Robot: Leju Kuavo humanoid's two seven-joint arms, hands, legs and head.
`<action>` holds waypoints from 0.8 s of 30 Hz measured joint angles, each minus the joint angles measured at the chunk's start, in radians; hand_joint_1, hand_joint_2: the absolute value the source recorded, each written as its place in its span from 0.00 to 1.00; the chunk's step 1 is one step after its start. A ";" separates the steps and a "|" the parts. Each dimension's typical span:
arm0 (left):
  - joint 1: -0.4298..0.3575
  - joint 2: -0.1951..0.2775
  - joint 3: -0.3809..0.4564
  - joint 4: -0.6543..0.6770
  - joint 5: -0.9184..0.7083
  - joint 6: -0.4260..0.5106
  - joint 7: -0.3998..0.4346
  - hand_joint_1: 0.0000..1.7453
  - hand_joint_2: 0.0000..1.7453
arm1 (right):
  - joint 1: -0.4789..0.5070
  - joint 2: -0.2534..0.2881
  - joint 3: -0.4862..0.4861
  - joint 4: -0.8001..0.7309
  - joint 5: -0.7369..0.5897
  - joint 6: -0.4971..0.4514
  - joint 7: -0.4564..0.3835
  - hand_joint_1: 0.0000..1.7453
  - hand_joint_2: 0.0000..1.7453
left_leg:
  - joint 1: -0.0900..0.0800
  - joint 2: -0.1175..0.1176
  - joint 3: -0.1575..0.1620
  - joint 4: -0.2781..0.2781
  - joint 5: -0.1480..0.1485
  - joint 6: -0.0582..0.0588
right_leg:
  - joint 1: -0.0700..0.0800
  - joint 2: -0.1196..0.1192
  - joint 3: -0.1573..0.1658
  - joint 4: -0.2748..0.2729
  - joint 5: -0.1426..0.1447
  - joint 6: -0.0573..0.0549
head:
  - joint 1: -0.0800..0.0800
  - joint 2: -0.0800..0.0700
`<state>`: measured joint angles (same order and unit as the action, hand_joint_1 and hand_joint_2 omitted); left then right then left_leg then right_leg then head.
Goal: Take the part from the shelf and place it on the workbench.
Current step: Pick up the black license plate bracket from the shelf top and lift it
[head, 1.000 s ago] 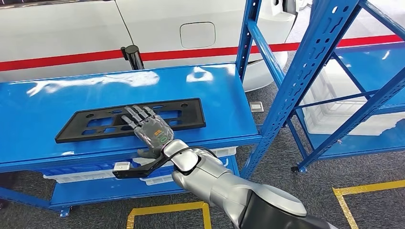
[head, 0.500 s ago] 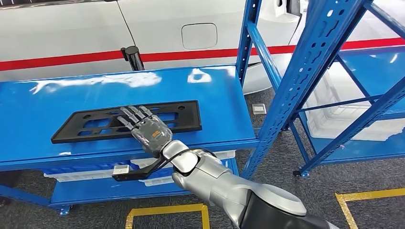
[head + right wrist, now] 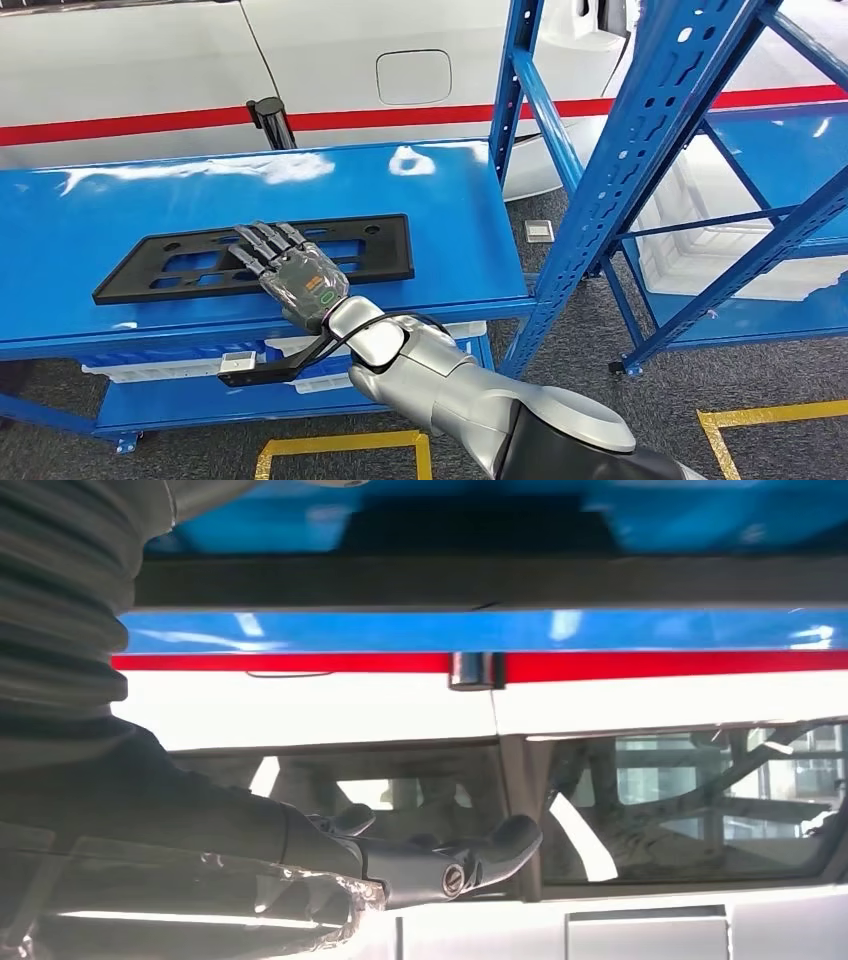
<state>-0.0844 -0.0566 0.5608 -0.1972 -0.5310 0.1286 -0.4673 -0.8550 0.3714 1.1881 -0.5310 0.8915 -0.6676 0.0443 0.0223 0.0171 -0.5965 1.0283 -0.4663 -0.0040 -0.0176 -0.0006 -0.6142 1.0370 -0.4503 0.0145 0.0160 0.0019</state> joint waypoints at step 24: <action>0.005 -0.006 0.008 0.000 -0.007 0.017 0.007 0.00 0.00 | 0.012 -0.001 0.016 -0.029 -0.010 -0.002 -0.008 0.00 1.00 | 0.002 -0.022 -0.129 0.247 -0.111 -0.028 | 0.002 -0.003 0.029 -0.038 0.008 -0.031 | -0.001 0.000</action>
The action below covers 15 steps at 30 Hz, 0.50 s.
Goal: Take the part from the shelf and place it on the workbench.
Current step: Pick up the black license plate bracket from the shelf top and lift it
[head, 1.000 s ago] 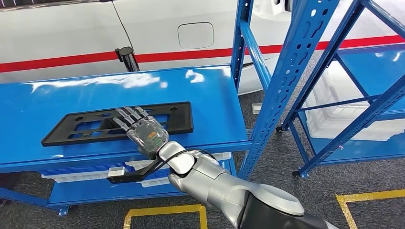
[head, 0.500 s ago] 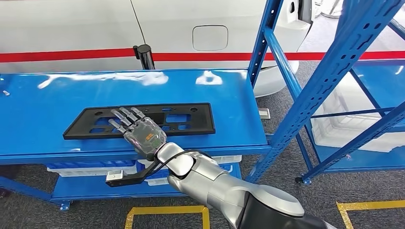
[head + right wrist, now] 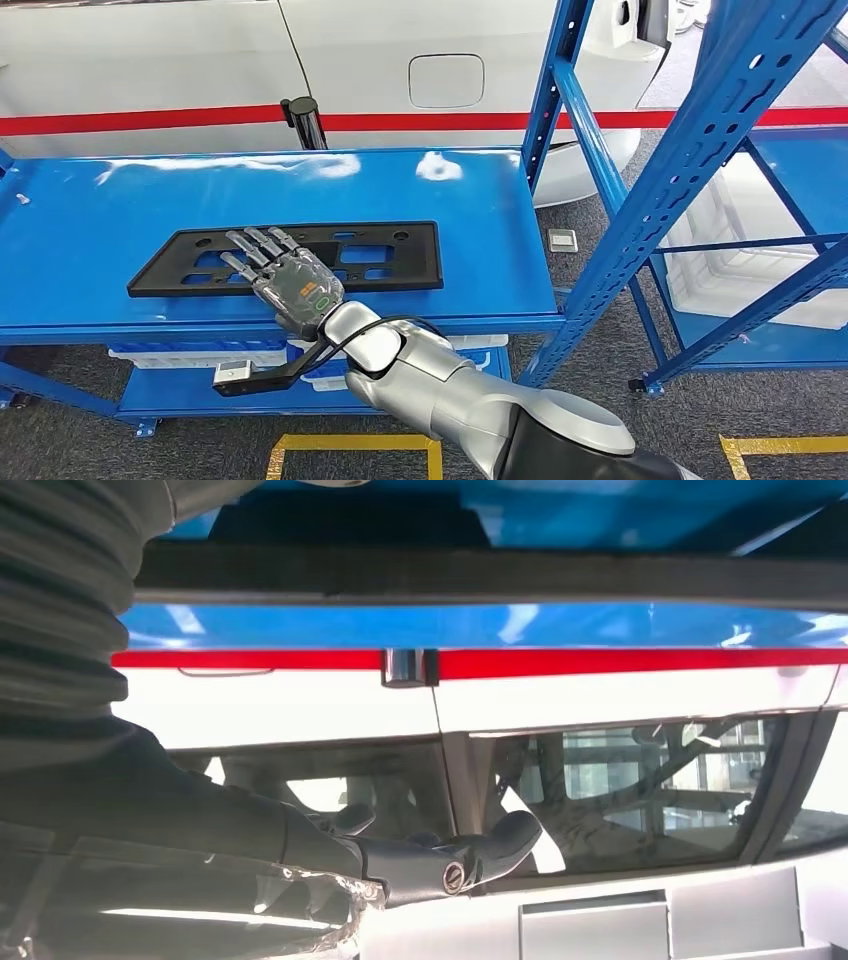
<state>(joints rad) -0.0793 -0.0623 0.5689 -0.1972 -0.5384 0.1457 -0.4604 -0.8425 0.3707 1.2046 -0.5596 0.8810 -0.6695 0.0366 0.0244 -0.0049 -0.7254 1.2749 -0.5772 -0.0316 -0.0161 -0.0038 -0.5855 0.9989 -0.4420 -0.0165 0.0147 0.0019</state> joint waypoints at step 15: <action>-0.004 0.002 0.000 0.000 -0.015 -0.003 0.000 0.00 0.00 | 0.004 -0.007 0.001 0.000 -0.003 -0.002 -0.003 0.00 1.00 | -0.010 -0.006 0.135 -0.279 0.144 0.061 | 0.006 -0.003 -0.130 0.287 -0.132 0.028 | 0.001 0.000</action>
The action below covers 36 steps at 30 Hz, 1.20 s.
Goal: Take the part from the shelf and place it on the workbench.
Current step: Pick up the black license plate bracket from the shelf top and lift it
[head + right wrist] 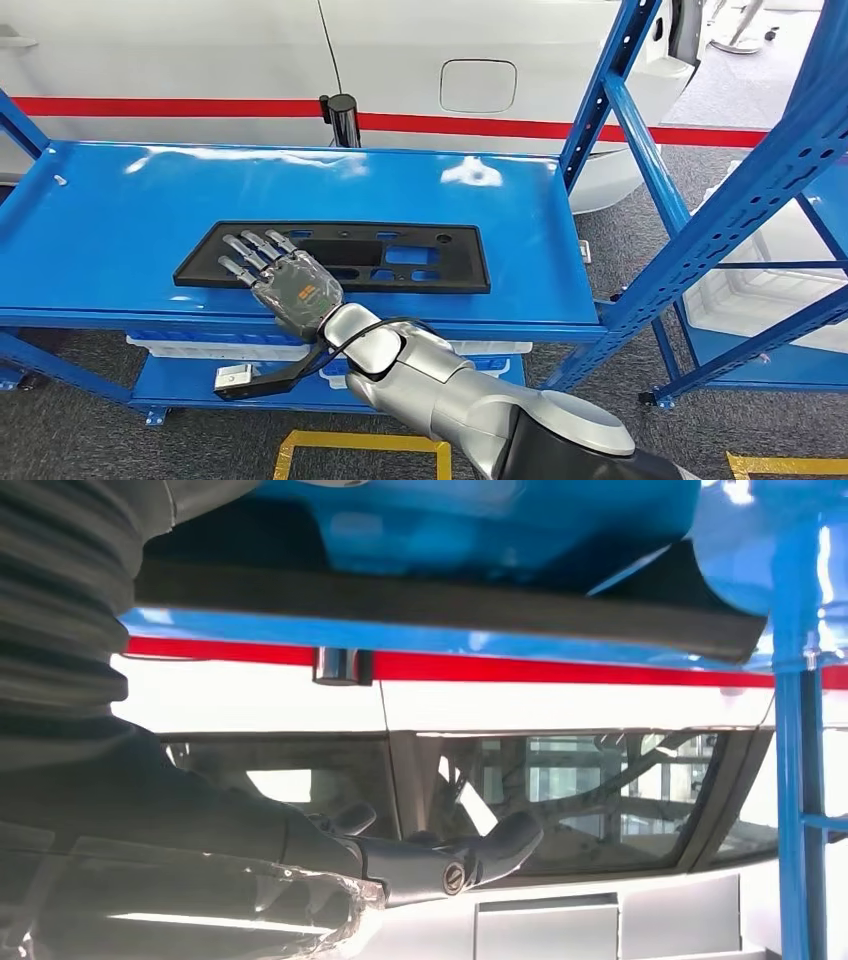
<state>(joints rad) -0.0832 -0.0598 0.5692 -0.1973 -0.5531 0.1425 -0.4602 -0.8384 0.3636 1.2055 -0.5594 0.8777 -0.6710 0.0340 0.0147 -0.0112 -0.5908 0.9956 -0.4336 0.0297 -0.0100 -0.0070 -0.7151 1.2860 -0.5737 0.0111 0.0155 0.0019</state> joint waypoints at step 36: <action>-0.001 -0.003 0.008 0.000 -0.034 0.003 0.019 0.00 0.00 | -0.039 -0.009 -0.080 0.154 0.062 0.039 0.282 0.00 0.00 | -0.007 0.007 -0.003 0.006 -0.004 -0.033 | -0.004 0.001 0.134 -0.293 0.133 0.011 | 0.002 0.000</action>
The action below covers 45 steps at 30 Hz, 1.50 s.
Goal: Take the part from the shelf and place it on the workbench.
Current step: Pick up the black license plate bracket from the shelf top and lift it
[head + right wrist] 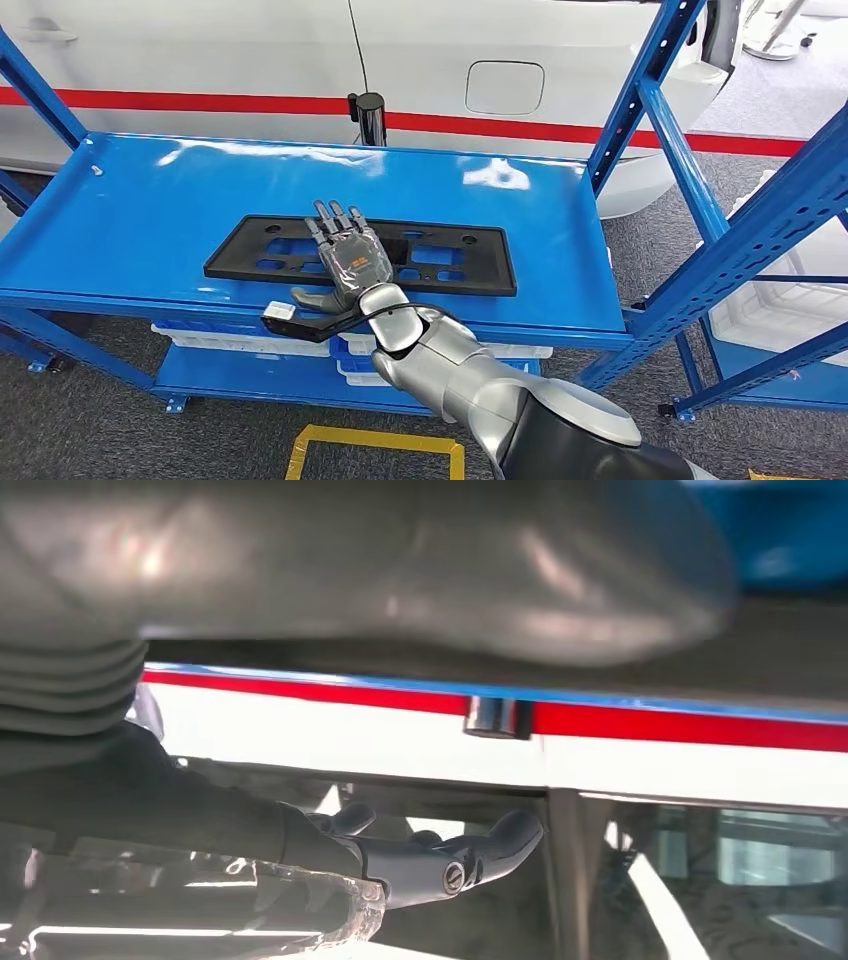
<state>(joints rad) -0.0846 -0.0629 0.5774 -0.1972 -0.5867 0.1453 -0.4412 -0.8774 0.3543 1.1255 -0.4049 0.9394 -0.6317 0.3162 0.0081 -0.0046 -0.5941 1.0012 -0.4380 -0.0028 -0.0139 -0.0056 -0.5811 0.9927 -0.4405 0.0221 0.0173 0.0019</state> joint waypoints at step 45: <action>0.003 -0.008 0.058 0.000 -0.052 -0.001 -0.009 0.00 0.00 | 0.033 0.002 -0.326 -0.032 0.269 -0.056 -0.121 0.00 1.00 | 0.009 0.001 0.000 0.000 0.000 0.000 | 0.003 0.000 -0.003 0.001 0.000 0.001 | 0.000 0.000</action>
<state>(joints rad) -0.0820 -0.0710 0.6352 -0.1972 -0.6383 0.1439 -0.4500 -0.8443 0.3558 0.7992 -0.4365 1.2083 -0.6875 0.1955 0.0168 -0.0040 -0.5941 1.0009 -0.4375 -0.0029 -0.0113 -0.0055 -0.5839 0.9932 -0.4402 0.0229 0.0172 0.0019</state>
